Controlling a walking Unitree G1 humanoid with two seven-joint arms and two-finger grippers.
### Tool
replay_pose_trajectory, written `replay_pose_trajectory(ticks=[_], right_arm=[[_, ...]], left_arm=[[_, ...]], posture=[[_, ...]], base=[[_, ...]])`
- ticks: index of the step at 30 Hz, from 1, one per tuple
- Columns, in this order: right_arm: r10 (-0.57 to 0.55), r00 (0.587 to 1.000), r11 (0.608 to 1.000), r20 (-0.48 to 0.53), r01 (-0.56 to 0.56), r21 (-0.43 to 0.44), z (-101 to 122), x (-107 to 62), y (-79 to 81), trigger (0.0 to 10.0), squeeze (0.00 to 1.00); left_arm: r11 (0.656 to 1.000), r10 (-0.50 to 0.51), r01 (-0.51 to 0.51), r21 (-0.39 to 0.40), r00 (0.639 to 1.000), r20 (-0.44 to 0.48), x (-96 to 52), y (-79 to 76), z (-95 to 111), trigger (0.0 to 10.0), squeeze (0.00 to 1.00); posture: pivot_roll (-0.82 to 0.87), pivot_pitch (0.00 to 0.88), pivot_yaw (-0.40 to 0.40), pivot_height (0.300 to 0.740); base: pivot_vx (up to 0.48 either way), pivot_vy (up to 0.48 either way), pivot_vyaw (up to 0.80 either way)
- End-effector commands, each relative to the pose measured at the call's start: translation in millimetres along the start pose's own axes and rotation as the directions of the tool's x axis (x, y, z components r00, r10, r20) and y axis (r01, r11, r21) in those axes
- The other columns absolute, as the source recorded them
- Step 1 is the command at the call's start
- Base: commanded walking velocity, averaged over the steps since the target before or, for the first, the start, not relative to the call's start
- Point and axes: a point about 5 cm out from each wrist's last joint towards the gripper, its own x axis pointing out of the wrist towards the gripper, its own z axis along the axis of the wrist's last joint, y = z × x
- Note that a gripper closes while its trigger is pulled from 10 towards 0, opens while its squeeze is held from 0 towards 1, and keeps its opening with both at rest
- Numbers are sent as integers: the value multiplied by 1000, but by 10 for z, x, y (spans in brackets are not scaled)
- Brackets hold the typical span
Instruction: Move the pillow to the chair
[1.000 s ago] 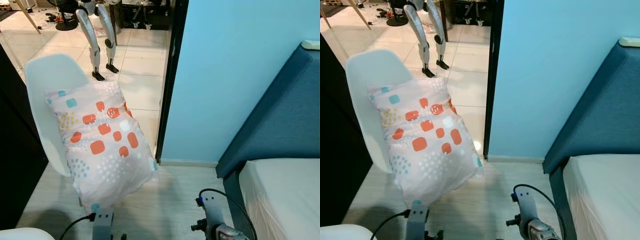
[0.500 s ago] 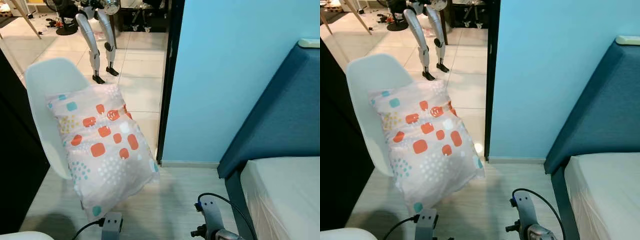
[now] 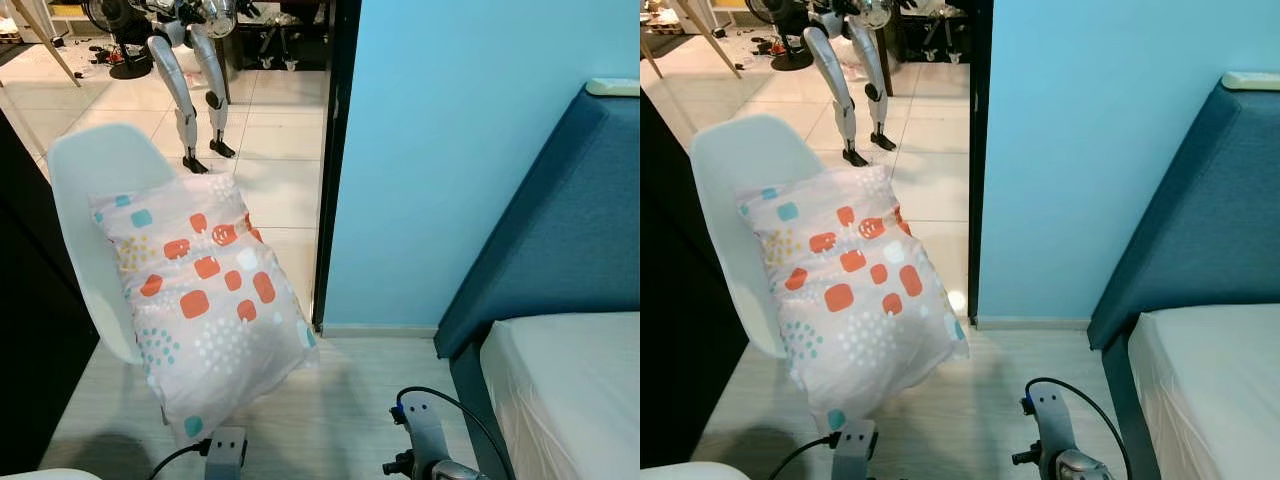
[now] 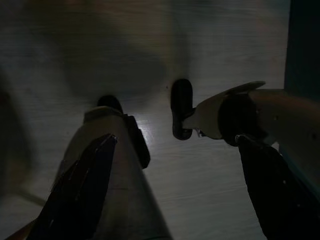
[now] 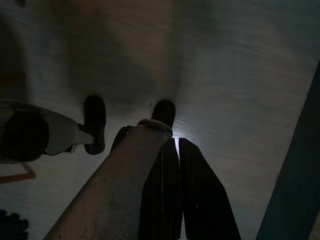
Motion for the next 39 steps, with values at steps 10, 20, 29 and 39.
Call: replay_pose_trajectory(ticks=[10,20,29,39], right_arm=[[-6,999,1000,-32,7,11,-102,-12,-15,10000,0],[-3,999,1000,-46,3,11,-130,-17,-21,10000,0],[6,999,1000,-48,-5,22,-123,-18,-26,10000,0],[27,1000,991,15,-29,134,0,14,62,10000,0]], left_arm=[[1000,4,-2,28,997,-83,-21,-37,-174,10000,0],[999,-6,9,31,997,-71,-4,-64,-120,10000,0],[1000,1,0,18,999,-52,-115,191,-258,10000,0],[993,62,-63,-99,998,-13,-141,343,-205,10000,0]], posture=[[-69,67,-25,733],[-69,58,-28,733],[-53,53,-28,733],[-85,49,-20,733]], base=[[0,0,0],[0,0,0],[0,0,0],[0,0,-688]])
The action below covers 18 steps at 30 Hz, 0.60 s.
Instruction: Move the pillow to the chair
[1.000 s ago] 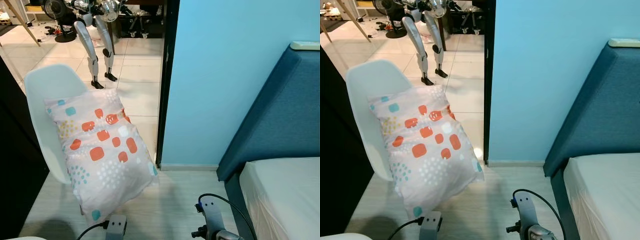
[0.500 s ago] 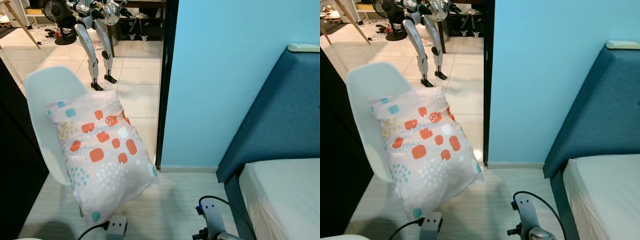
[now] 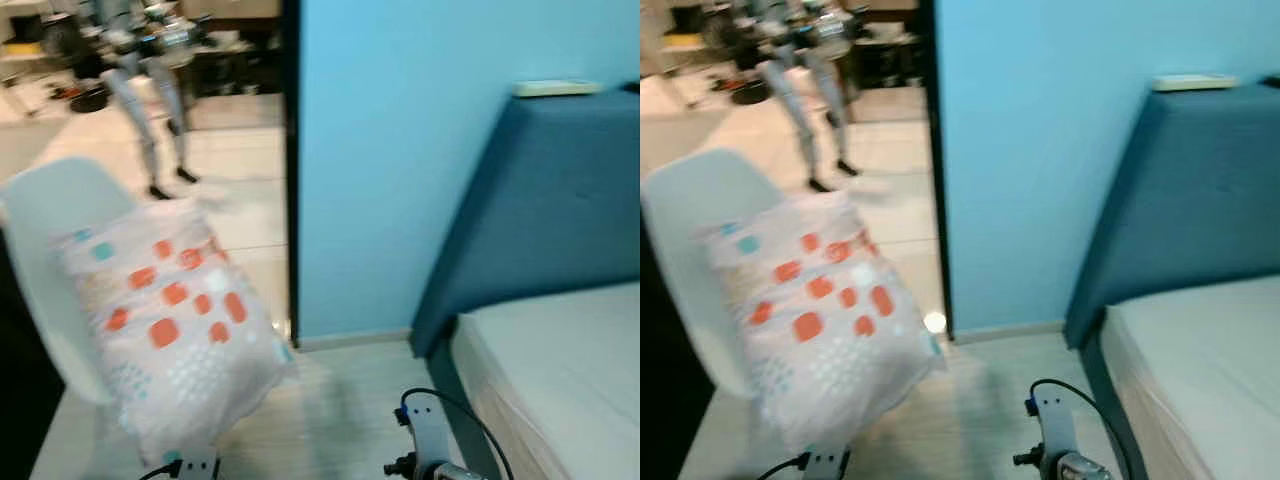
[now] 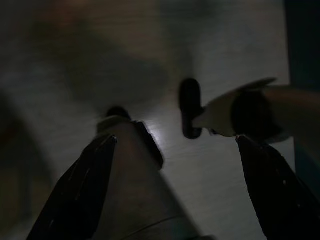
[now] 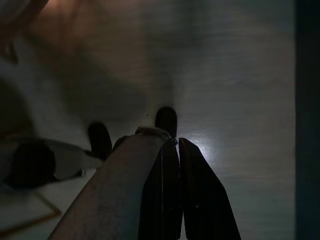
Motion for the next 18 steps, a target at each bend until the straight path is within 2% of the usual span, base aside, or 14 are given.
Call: replay_pose_trajectory(ticks=[1,4,6,8,9,11,13,15,17,18], right_arm=[[48,999,999,-9,-48,6,-34,20,103,10000,0],[73,997,997,-33,-74,-35,-98,34,191,10000,0],[73,994,991,-79,-81,-105,-205,35,239,10000,0],[75,993,990,-95,-85,-111,-252,31,248,10000,0],[83,992,990,-95,-93,-107,-258,31,254,10000,0],[108,989,986,-100,-120,-118,-262,30,272,10000,0],[110,989,985,-102,-122,-121,-263,29,269,10000,0],[104,988,982,-117,-121,-143,-283,24,253,10000,0],[94,987,979,-132,-116,-168,-313,16,232,10000,0],[95,987,981,-130,-115,-157,-316,16,230,10000,0]], left_arm=[[998,24,-24,-50,1000,1,18,-5,34,10000,0],[998,36,-35,-57,999,26,39,0,129,10000,0],[999,41,-40,-25,997,60,74,-30,269,10000,0],[999,33,-33,-5,996,86,92,-53,359,10000,0],[1000,19,-21,19,995,100,101,-72,407,10000,0],[988,-22,1,156,991,131,125,-132,561,10000,0],[985,-27,2,175,990,138,128,-139,590,10000,0],[983,-23,-8,184,986,165,130,-128,667,10000,0],[975,17,-61,214,980,201,102,-9,752,10000,0],[985,41,-76,156,975,217,83,62,768,10000,0]], posture=[[-85,46,-20,733],[-80,41,-27,733],[-65,58,-31,733],[-56,60,-33,733],[-51,63,-38,733],[-25,82,-57,733],[-25,82,-57,733],[-12,87,-61,733],[5,70,-64,733],[13,57,-69,733]], base=[[0,0,-763],[0,0,-763],[0,0,-763],[0,0,-763],[0,0,-763],[0,0,-763],[0,0,-763],[0,0,-763],[0,0,-763],[0,0,-763]])
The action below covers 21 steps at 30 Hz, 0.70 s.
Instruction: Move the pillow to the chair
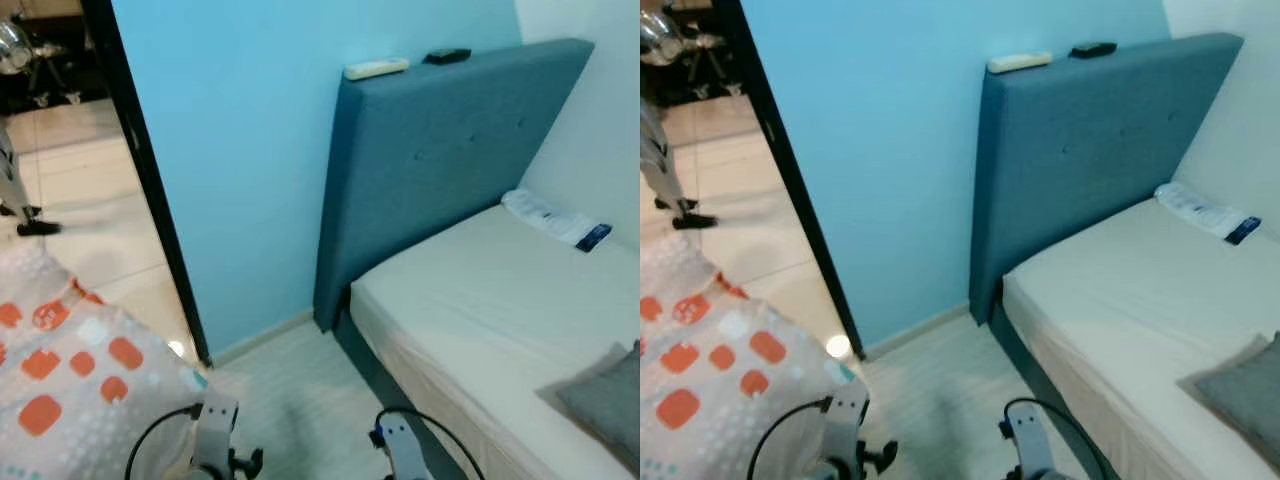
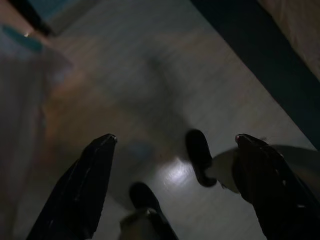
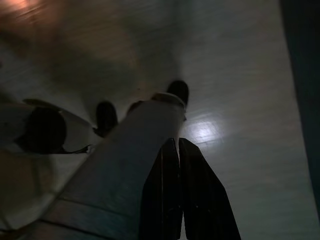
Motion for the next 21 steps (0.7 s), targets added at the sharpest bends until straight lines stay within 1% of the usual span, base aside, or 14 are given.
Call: replay_pose_trajectory(ticks=[1,2,3,4,5,6,8,10,12,13,16,17,19,21], right_arm=[[-6,1000,1000,-26,6,4,-91,-8,-7,10000,0],[-4,1000,1000,-26,4,6,-91,-7,-3,10000,0],[-4,1000,1000,-26,4,6,-91,-7,-3,10000,0],[-2,1000,1000,-28,1,-4,-91,-6,-1,10000,0],[-1,1000,1000,-31,0,-15,-88,-6,0,10000,0],[-1,1000,1000,-31,0,-15,-88,-6,0,10000,0],[-2,1000,1000,-27,1,-24,-51,0,7,10000,0],[0,1000,1000,-12,0,-23,13,12,30,10000,0],[3,1000,1000,-5,-3,-30,48,22,55,10000,0],[7,1000,999,-5,-7,-44,61,30,80,10000,0],[18,1000,999,0,-18,-50,87,44,125,10000,0],[36,999,996,-3,-36,-83,92,51,159,10000,0],[43,999,995,-6,-43,-90,89,51,166,10000,0],[34,999,997,-8,-35,-74,70,47,147,10000,0]], left_arm=[[997,54,-54,-61,998,14,-38,143,-16,10000,0],[993,60,-59,-100,998,12,-51,173,-36,10000,0],[993,60,-59,-100,998,12,-51,173,-36,10000,0],[992,55,-55,-111,998,-5,-67,167,-94,10000,0],[993,45,-47,-106,999,-26,-79,135,-157,10000,0],[993,45,-47,-106,999,-26,-79,135,-157,10000,0],[996,23,-30,-89,997,-78,-106,38,-303,10000,0],[992,35,-46,-115,994,-100,-123,5,-375,10000,0],[990,42,-55,-126,994,-104,-129,3,-392,10000,0],[994,20,-32,-108,993,-114,-130,-26,-410,10000,0],[994,5,-17,-106,993,-115,-124,-48,-405,10000,0],[993,17,-28,-116,995,-99,-109,-19,-354,10000,0],[992,21,-32,-119,995,-93,-103,-8,-334,10000,0],[992,20,-31,-120,996,-92,-99,-21,-330,10000,0]], posture=[[13,57,-69,733],[16,55,-72,733],[16,55,-72,733],[23,50,-74,733],[27,44,-73,733],[27,44,-73,733],[29,41,-70,733],[36,41,-68,733],[35,39,-67,733],[33,39,-65,733],[33,46,-71,733],[30,44,-76,733],[29,42,-76,733],[24,44,-77,733]], base=[[0,0,-763],[0,0,-763],[0,0,-763],[0,0,-763],[0,0,-763],[0,0,-763],[0,0,-763],[0,0,-763],[0,0,-763],[0,0,-763],[0,0,-763],[0,0,-763],[0,0,-763],[0,0,-763]])
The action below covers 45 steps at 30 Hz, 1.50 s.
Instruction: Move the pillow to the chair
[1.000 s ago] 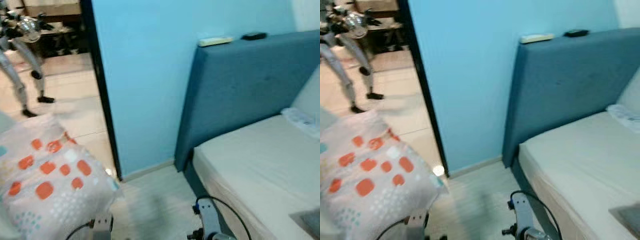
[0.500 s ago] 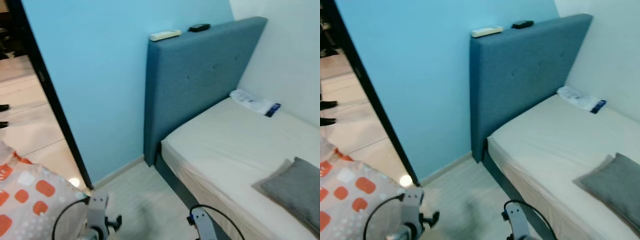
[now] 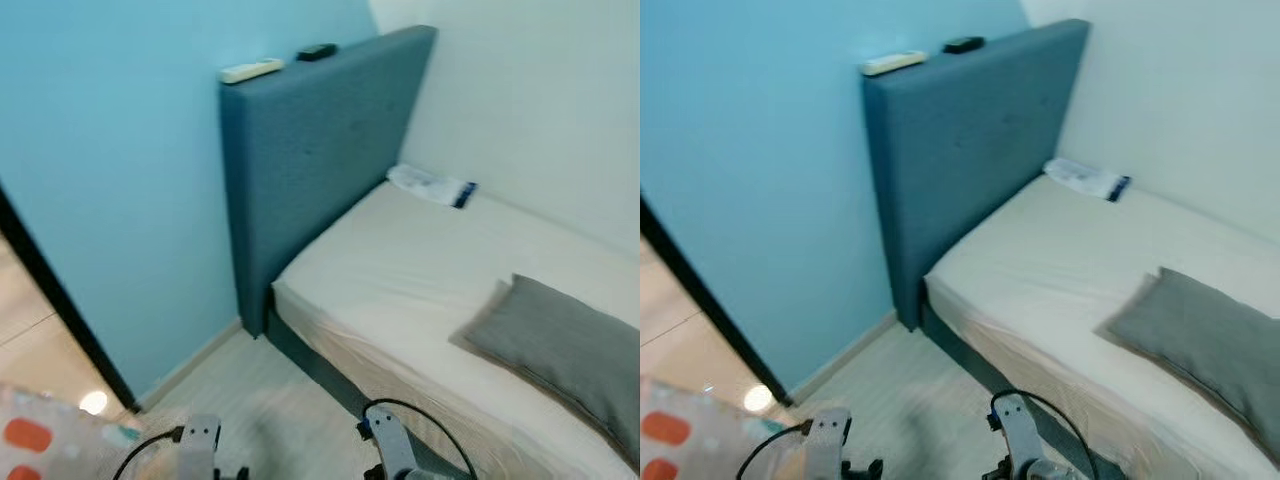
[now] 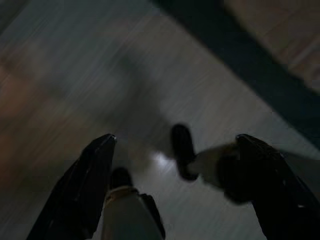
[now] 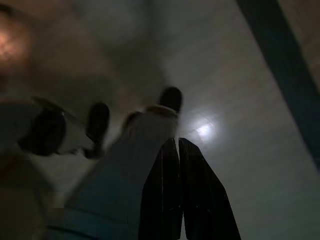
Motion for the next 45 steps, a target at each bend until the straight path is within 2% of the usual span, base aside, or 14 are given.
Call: replay_pose_trajectory(ticks=[1,16,17,18,19,20,29,45], right_arm=[[2,1000,1000,-12,-2,3,-50,2,17,10000,0],[-30,998,996,-52,25,-86,-109,-7,-13,10000,0],[-29,998,996,-52,24,-88,-109,-7,-10,10000,243],[-29,998,996,-52,24,-88,-109,-7,-10,10000,243],[-26,998,995,-53,21,-93,-111,-6,-6,10000,867],[-24,998,995,-54,19,-95,-112,-5,-3,10000,1000],[-35,999,994,-41,30,-109,-37,-18,-64,10000,1000],[-27,999,992,-47,21,-126,-44,-13,-45,10000,1000]], left_arm=[[1000,4,-4,-5,999,-38,-32,8,-117,10000,0],[1000,-2,1,-31,999,-48,-36,-25,-156,10000,0],[1000,-1,-1,-30,999,-48,-37,-20,-156,10000,0],[1000,-1,-1,-30,999,-48,-37,-20,-156,10000,0],[1000,1,-2,-30,999,-48,-38,-14,-155,10000,0],[1000,3,-4,-30,999,-49,-39,-9,-156,10000,0],[1000,12,-13,-20,999,-52,-46,18,-163,10000,0],[999,27,-30,-41,998,-51,-60,32,-193,10000,0]], posture=[[24,44,-77,733],[27,23,-97,733],[31,12,-99,733],[31,12,-99,733],[34,5,-99,733],[34,2,-99,733],[40,0,-97,733],[54,0,-102,733]], base=[[0,0,-763],[0,0,-747],[0,0,-725],[0,0,-725],[0,0,-731],[0,0,-731],[0,0,-732],[0,0,-738]])
